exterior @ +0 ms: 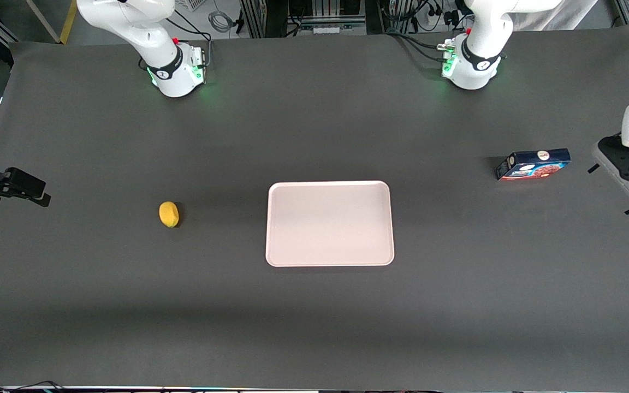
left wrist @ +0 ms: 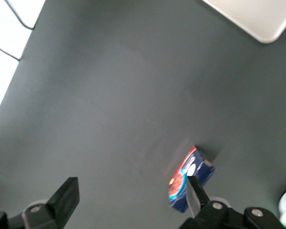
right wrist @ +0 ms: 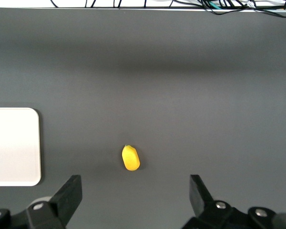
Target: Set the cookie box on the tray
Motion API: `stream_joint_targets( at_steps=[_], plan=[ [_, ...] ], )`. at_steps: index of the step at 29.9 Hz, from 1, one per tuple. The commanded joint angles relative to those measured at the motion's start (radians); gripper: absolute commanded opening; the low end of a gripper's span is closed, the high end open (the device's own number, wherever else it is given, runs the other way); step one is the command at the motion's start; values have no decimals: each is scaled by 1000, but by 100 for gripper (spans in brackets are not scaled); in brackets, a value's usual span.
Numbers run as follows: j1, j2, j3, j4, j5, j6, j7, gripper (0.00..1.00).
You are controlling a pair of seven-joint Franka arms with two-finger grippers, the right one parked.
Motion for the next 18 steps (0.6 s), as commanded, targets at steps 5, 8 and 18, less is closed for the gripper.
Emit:
stream_joint_targets(
  at_steps=[5,8,18],
  plan=[
    [0,-166,42,-272,6,142,252,100],
    [3,-207,54,-340,0,166,307,100],
    [21,-456,72,-736,9,405,350,100]
  ],
)
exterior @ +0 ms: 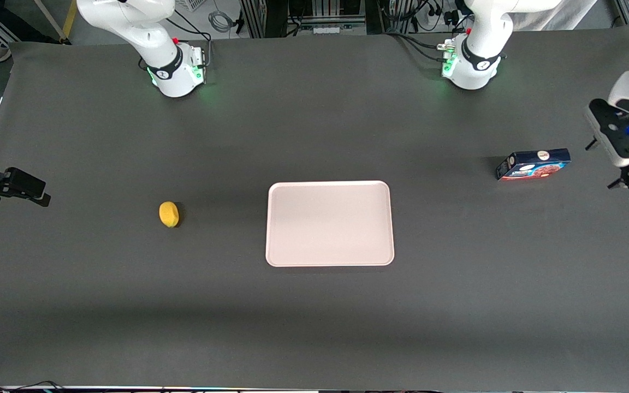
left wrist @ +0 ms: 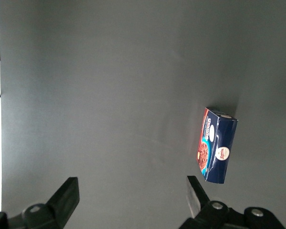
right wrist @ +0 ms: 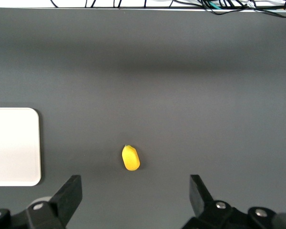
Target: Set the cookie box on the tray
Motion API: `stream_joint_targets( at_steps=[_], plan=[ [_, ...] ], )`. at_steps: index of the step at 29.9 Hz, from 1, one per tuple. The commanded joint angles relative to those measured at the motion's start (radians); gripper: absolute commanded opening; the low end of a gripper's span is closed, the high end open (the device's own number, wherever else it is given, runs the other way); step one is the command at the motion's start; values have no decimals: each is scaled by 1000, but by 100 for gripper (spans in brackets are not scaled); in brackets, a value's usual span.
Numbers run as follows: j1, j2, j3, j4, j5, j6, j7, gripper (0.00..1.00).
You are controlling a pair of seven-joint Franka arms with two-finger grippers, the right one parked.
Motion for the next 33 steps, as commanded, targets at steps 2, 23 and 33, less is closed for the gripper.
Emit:
stream_joint_targets(
  at_steps=[2,23,33],
  plan=[
    [21,-189,2,-287,9,171,77,100],
    [41,-156,123,-514,9,318,248,100],
    [46,-97,146,-520,0,352,241,100]
  ],
)
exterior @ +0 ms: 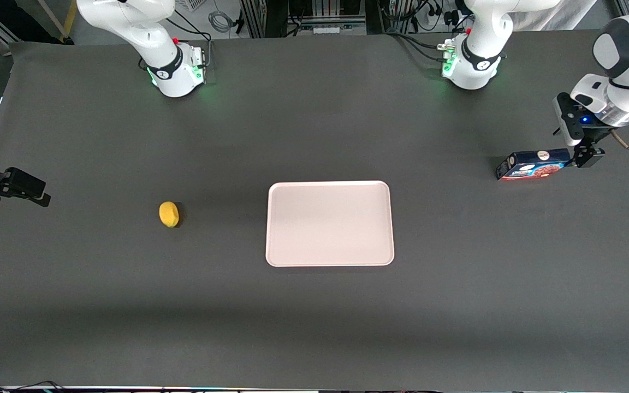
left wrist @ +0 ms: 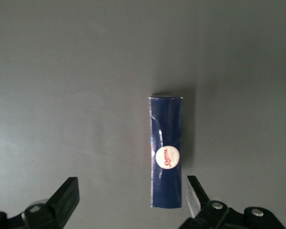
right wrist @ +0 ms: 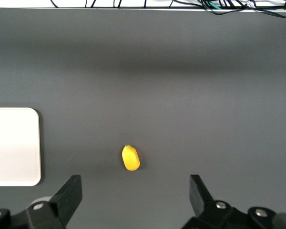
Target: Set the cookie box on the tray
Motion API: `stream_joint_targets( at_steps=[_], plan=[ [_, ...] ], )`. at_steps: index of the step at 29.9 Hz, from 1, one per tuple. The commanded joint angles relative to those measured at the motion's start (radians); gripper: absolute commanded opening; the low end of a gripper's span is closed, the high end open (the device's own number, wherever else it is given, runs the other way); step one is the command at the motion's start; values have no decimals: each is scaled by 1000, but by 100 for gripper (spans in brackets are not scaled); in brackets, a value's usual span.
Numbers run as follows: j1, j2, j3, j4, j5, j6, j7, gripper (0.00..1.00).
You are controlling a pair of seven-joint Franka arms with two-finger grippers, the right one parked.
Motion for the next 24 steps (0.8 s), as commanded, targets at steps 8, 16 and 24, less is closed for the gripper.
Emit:
stream_joint_targets(
  at_steps=[8,16,24],
  plan=[
    [11,128,27,-8,-1,149,15,100],
    [11,134,48,-49,-1,181,18,100],
    [11,125,53,-92,-1,178,21,100]
  ],
)
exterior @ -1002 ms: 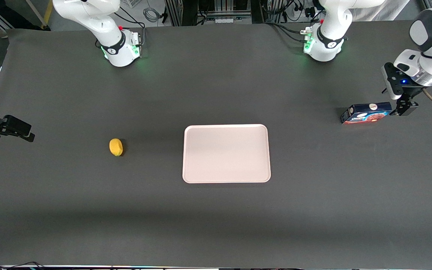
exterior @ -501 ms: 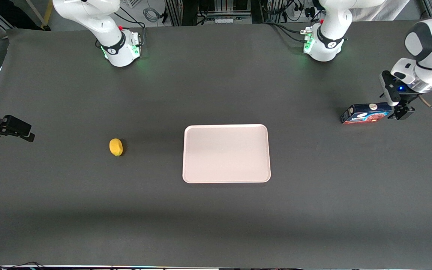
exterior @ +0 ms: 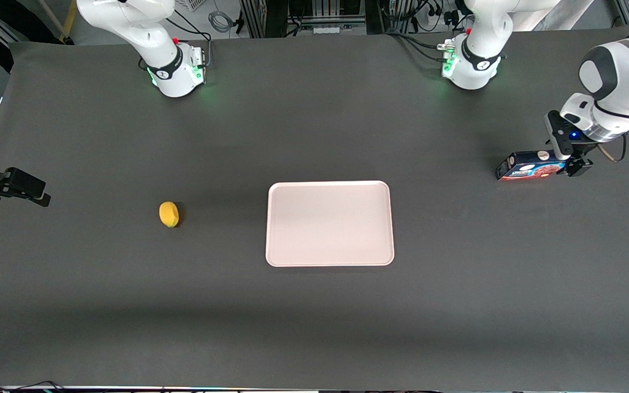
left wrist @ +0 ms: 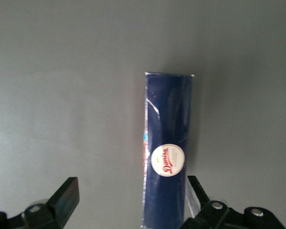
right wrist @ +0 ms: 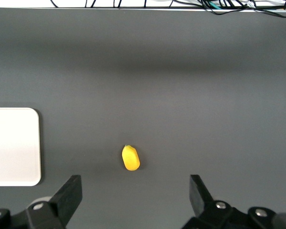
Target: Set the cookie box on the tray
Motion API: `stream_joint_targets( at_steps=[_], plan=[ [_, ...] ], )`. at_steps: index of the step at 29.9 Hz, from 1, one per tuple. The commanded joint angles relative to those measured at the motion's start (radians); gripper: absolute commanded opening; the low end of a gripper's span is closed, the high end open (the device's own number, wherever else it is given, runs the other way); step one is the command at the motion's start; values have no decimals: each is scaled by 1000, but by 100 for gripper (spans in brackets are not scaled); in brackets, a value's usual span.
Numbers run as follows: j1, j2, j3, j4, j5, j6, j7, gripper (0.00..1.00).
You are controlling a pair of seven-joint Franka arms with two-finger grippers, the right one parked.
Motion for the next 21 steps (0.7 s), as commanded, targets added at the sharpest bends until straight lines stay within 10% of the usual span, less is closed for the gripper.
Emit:
stream_joint_targets(
  at_steps=[1,21],
  plan=[
    [4,-28,7,-53,0,20,20,100],
    [-1,-17,8,-131,0,150,31,100]
  ],
)
